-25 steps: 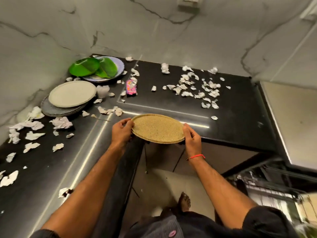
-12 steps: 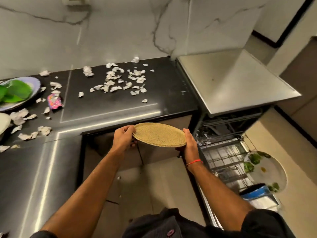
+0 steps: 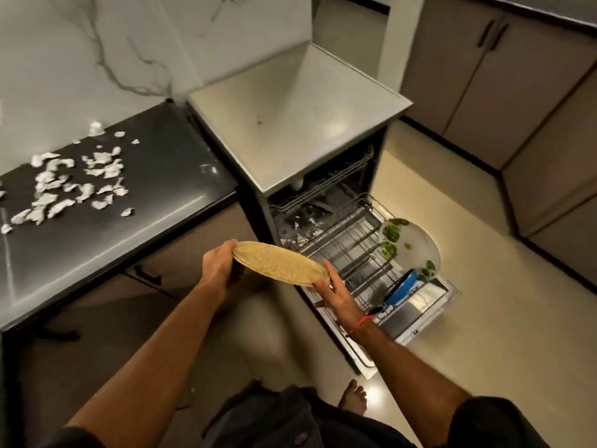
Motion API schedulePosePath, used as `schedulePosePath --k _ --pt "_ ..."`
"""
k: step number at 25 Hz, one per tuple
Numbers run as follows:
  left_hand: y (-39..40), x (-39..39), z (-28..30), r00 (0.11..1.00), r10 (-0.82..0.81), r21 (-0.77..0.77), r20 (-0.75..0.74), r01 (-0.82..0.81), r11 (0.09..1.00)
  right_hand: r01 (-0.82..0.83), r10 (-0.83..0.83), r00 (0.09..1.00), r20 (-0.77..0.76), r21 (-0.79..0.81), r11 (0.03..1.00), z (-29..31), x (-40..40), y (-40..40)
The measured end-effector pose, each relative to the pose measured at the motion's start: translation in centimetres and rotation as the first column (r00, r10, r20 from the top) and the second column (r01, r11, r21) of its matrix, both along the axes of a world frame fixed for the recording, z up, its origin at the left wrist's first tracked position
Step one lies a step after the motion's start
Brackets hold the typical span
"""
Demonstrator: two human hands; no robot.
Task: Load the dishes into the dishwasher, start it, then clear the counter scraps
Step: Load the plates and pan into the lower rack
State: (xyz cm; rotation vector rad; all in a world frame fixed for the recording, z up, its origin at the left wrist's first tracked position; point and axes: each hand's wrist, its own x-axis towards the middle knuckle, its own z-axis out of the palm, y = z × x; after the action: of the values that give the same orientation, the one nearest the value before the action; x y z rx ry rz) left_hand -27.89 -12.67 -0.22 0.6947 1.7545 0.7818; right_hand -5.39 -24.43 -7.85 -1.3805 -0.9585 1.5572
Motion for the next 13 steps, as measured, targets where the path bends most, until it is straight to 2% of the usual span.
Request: schedulePosePath --k 3,7,13 --pt "2.0 3.2 -1.2 0.995 -0.099 -0.041 -0.008 0.098 0.994 0.027 -0.027 1.000 -0.009 -0.022 0.999 -0.7 2.2 -0.1" --pt "6.3 6.0 -4.0 0.965 -0.256 -0.158 -0.059 0.244 0.957 0.184 -0.187 0.982 -0.015 -0.111 0.977 -2.5 3.1 1.9" --pt "14.0 10.6 -11.4 0.910 -0.391 -0.277 -0.139 0.343 0.898 0.431 -0.474 0.879 -0.053 -0.339 0.836 -9.5 2.9 6.0"
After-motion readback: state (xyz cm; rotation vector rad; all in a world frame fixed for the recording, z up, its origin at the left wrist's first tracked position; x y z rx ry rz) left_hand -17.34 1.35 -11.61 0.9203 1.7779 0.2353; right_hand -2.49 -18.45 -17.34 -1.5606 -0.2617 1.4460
